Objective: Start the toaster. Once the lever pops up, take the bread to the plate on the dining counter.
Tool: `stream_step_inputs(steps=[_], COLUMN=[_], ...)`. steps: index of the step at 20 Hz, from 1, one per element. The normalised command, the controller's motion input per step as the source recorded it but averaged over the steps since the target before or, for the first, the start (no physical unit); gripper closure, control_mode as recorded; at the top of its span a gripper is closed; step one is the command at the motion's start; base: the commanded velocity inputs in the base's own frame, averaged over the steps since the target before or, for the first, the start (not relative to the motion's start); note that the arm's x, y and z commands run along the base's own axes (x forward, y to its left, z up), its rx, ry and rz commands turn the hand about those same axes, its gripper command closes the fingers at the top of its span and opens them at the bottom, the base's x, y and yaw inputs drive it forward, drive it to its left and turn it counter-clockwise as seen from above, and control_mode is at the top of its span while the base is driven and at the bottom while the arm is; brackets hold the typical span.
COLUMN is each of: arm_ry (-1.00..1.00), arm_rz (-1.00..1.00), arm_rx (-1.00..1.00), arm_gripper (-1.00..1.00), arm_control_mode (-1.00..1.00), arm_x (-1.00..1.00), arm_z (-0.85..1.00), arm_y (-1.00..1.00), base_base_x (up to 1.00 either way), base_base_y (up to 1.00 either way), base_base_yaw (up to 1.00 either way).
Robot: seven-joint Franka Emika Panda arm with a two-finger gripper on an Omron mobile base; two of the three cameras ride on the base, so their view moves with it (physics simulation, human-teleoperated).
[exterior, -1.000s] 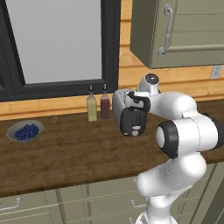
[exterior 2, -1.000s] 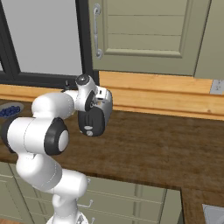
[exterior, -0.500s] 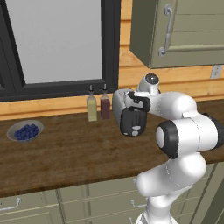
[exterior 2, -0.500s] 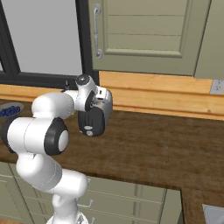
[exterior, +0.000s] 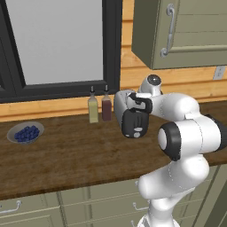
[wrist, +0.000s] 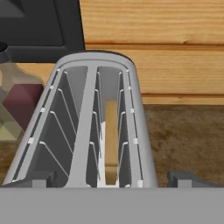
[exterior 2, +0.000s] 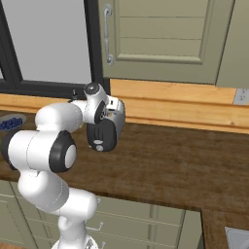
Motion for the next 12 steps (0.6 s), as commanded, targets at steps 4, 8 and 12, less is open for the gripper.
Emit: stream_step_inputs(steps=[4,8,12], arm_ry=[0.0,0.0,0.0], arm_rz=[0.0,0.0,0.0], arm_rx=[0.0,0.0,0.0], arm_gripper=[-1.0,-1.0,-1.0], arm_control_mode=[-1.0,-1.0,-1.0], arm_x=[0.0,0.0,0.0], arm_z=[0.0,0.0,0.0], arm_y=[0.0,0.0,0.0], base_base_x=[0.0,0.0,0.0], base_base_y=[0.0,0.0,0.0], base_base_yaw=[0.0,0.0,0.0])
